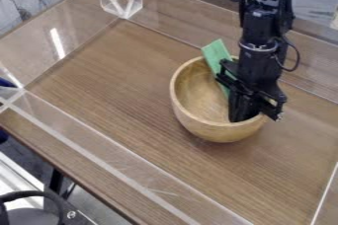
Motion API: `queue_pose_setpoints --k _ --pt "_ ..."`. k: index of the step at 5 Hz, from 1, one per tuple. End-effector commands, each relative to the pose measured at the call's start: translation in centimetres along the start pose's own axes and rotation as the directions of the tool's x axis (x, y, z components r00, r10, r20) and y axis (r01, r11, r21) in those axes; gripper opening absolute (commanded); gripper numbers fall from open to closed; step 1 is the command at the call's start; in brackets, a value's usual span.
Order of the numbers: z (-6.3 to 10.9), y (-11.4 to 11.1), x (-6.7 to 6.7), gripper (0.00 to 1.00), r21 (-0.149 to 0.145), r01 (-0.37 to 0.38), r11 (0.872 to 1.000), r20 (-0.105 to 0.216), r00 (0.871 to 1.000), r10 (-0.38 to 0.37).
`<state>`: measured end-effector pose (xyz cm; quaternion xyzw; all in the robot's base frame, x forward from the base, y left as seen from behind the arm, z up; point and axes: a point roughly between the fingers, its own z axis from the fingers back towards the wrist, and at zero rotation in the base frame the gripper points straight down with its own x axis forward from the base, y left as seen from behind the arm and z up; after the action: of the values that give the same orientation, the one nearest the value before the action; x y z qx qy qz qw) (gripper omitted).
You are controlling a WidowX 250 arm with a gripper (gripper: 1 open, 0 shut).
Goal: Remove the green block from inside the brown bowl and put it on the table
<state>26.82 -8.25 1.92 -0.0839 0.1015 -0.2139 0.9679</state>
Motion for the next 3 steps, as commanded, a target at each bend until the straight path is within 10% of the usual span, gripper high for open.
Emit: queue_pose_setpoints --k 1,3 --pt "-2.82 -2.26 -0.16 0.00 -0.046 0.103 0.994 -0.082 0.991 -0.107" --pt "-2.97 -2.67 -0.17 0.00 -0.053 0.115 0.992 -0.090 0.989 -0.119"
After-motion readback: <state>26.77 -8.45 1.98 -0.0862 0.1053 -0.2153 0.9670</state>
